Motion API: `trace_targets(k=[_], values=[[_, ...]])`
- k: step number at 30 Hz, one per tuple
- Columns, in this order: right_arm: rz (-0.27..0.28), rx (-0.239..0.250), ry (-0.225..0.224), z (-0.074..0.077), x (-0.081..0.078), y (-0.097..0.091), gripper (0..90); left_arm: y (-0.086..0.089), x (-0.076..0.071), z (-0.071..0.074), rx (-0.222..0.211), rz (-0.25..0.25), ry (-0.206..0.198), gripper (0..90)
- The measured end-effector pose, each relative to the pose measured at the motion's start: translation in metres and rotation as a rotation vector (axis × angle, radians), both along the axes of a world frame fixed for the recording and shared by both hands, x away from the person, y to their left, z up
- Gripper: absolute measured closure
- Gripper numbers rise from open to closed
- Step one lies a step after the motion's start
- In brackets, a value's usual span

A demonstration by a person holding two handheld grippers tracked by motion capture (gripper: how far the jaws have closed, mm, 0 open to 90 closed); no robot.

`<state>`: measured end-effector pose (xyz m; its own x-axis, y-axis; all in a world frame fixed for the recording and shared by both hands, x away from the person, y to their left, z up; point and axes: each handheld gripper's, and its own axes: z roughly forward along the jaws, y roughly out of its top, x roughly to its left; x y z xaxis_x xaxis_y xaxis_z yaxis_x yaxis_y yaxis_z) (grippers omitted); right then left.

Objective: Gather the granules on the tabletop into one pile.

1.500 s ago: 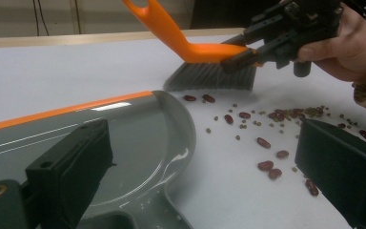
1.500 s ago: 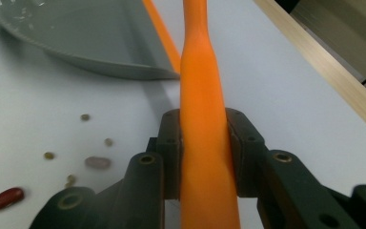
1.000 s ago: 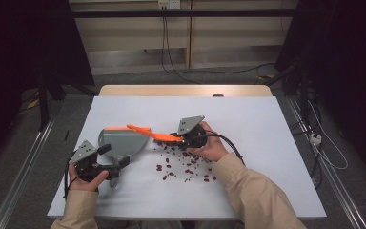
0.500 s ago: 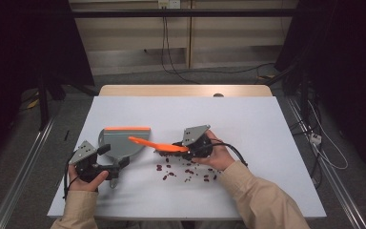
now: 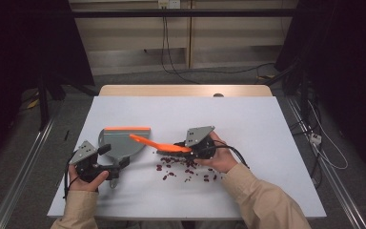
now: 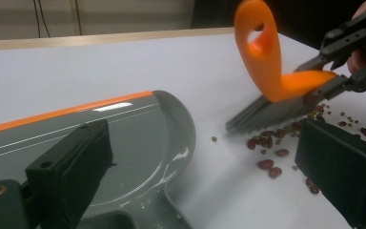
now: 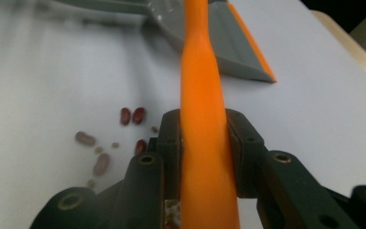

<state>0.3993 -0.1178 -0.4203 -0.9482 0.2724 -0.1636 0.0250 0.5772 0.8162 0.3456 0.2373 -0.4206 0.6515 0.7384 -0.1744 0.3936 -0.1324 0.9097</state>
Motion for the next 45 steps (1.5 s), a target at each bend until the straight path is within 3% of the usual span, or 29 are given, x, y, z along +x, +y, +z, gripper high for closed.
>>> trace_targets(k=[7,12,17,25,31,39,45], values=[[-0.035,0.009,-0.031,0.007,0.024,0.010,70.9,0.001,0.001,-0.001,-0.003,0.001,0.003,5.1],[-0.020,-0.033,-0.032,-0.003,0.038,0.026,70.9,0.004,0.002,-0.002,-0.005,0.005,0.007,5.1],[0.032,-0.044,-0.020,-0.009,0.031,0.035,70.7,0.006,0.003,-0.003,-0.005,0.010,0.008,5.1],[0.094,-0.054,-0.011,-0.007,0.012,0.027,70.6,0.007,0.001,-0.002,-0.004,0.007,0.006,5.1],[0.106,-0.041,-0.006,-0.005,0.001,0.020,70.8,0.009,0.000,-0.002,-0.004,0.012,0.002,5.1],[0.028,0.038,-0.025,0.009,0.001,0.000,70.9,0.007,0.000,-0.002,0.002,0.004,0.003,5.1],[-0.077,0.033,-0.041,0.017,0.004,-0.042,70.9,0.006,0.000,-0.002,0.005,-0.001,0.002,5.1]])
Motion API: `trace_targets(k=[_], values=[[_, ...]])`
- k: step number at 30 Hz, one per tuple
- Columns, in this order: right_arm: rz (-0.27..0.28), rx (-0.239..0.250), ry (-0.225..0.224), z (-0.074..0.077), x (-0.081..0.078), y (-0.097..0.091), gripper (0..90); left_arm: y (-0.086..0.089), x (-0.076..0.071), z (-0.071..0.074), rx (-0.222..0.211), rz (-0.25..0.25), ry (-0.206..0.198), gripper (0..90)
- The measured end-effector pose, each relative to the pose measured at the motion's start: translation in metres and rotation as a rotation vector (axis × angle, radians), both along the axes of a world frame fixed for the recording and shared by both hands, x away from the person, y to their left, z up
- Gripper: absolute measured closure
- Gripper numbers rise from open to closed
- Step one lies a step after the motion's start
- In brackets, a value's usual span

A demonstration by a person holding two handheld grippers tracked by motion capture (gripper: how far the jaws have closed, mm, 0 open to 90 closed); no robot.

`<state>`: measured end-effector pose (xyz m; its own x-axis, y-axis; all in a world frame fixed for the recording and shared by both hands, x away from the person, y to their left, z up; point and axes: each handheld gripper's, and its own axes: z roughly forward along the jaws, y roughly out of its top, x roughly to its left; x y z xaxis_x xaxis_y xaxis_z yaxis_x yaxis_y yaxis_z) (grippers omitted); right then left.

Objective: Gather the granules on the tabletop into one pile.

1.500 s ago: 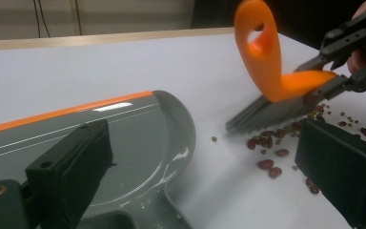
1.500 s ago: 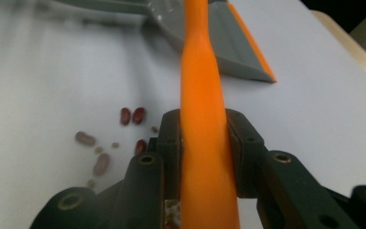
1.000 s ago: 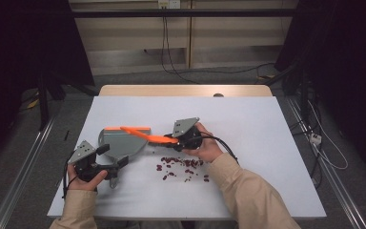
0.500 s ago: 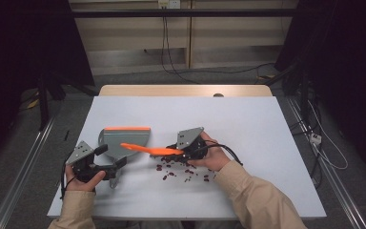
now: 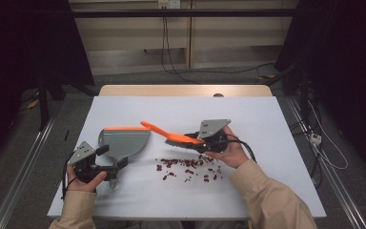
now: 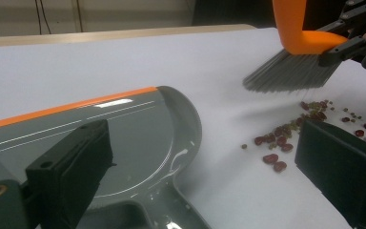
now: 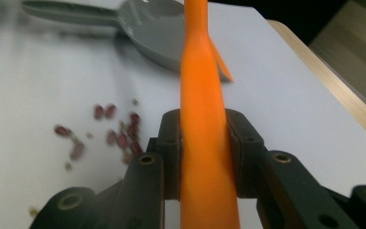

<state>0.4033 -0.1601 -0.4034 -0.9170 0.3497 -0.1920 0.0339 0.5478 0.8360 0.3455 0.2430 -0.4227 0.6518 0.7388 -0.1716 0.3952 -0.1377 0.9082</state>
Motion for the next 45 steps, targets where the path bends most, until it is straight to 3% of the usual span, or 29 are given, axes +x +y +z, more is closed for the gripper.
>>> trace_targets(k=[4,9,10,16,25,45], values=[[-0.099,-0.052,-0.003,-0.006,0.000,-0.031,70.9,-0.002,0.001,-0.001,-0.002,-0.002,0.004,5.1],[-0.163,-0.104,0.019,-0.021,-0.002,-0.049,70.9,-0.004,0.002,-0.001,0.005,-0.010,0.003,5.1],[-0.161,-0.081,0.028,-0.023,-0.003,-0.050,71.0,-0.005,0.002,-0.001,0.005,-0.010,0.003,5.1],[-0.154,-0.091,0.025,-0.024,-0.014,-0.043,70.8,-0.005,0.001,-0.001,0.005,-0.011,0.003,5.1],[-0.140,-0.055,0.065,-0.023,-0.025,-0.041,70.8,-0.005,0.000,0.000,0.001,-0.012,0.002,5.1],[-0.114,-0.030,0.064,-0.023,-0.040,-0.033,70.9,-0.007,-0.001,0.002,0.006,-0.014,-0.004,5.1]])
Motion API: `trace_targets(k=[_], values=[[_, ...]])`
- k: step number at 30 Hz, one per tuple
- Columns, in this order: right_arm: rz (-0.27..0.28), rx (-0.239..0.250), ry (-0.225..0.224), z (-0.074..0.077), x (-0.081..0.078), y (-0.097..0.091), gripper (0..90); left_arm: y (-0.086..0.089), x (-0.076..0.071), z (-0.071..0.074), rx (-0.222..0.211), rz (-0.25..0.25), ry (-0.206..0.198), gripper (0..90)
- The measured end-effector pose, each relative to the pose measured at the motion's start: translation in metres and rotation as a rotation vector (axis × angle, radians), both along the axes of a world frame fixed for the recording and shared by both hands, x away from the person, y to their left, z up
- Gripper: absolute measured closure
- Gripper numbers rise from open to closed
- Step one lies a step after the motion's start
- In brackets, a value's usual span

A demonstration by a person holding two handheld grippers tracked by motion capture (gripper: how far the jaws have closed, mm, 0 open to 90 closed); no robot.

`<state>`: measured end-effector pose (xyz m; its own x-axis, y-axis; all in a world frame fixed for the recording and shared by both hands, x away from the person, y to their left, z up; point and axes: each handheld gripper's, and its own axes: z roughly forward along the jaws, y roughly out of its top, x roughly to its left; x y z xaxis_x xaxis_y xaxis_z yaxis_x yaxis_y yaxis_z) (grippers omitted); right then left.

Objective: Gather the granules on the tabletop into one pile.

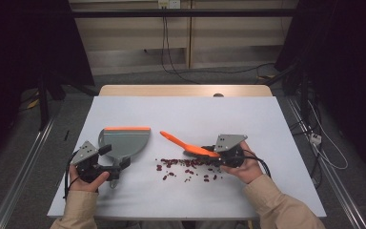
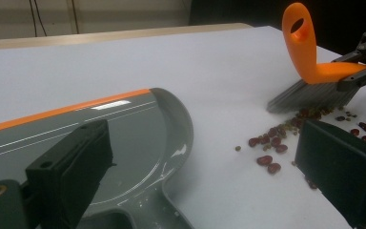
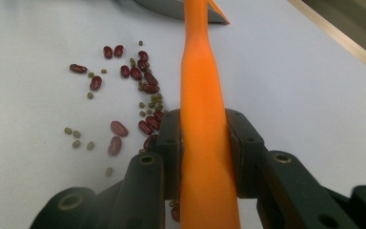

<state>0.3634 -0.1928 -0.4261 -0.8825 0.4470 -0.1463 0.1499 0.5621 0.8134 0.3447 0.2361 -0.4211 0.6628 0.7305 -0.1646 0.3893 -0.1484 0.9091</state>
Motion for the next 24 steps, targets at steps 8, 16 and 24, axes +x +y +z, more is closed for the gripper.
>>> trace_targets(k=[8,16,24], values=[[-0.063,0.047,-0.001,0.010,0.017,-0.009,70.9,0.000,0.001,0.000,0.002,0.000,0.001,5.1],[-0.145,0.014,0.089,0.005,0.044,-0.007,70.7,0.001,0.001,-0.001,0.000,0.000,0.004,5.1],[-0.250,0.015,0.208,0.015,0.053,-0.006,67.5,0.002,0.002,-0.002,-0.003,-0.002,0.007,5.1]])
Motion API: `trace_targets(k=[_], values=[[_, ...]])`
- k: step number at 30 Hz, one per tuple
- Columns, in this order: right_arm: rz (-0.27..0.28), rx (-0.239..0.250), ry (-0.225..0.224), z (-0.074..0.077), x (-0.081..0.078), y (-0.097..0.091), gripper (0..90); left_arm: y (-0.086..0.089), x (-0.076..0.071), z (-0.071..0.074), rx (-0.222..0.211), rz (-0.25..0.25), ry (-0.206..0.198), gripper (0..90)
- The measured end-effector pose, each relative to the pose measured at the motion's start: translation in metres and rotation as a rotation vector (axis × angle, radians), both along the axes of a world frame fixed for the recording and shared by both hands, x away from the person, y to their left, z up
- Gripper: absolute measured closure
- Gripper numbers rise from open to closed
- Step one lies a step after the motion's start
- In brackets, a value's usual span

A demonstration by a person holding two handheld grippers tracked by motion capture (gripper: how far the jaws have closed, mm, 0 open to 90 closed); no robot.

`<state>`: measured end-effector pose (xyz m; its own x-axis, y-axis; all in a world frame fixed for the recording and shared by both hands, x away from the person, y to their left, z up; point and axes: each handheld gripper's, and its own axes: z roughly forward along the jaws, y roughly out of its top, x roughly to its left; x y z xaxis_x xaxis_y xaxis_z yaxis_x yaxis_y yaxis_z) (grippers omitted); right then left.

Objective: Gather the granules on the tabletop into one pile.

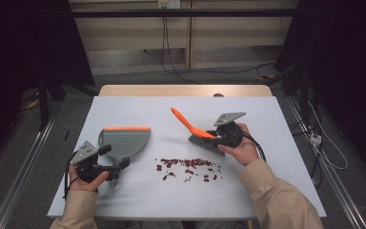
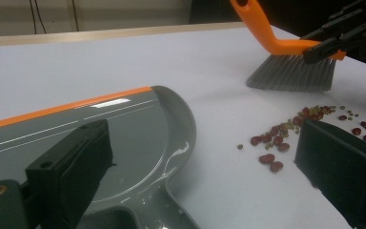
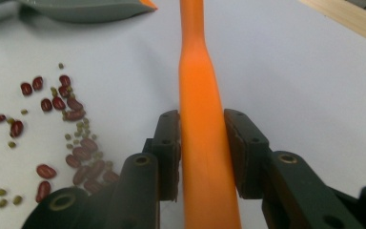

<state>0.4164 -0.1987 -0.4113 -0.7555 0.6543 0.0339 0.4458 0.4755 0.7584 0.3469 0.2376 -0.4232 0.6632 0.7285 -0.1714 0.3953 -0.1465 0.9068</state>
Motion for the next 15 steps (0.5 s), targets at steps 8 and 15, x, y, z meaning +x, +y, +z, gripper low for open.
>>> trace_targets(k=[8,15], values=[[-0.064,-0.183,0.093,0.015,0.009,0.025,66.9,-0.001,0.001,-0.001,0.002,-0.010,0.004,5.1],[-0.108,-0.218,0.133,0.015,0.013,0.033,71.1,0.000,0.000,0.000,-0.003,-0.006,0.001,5.1]])
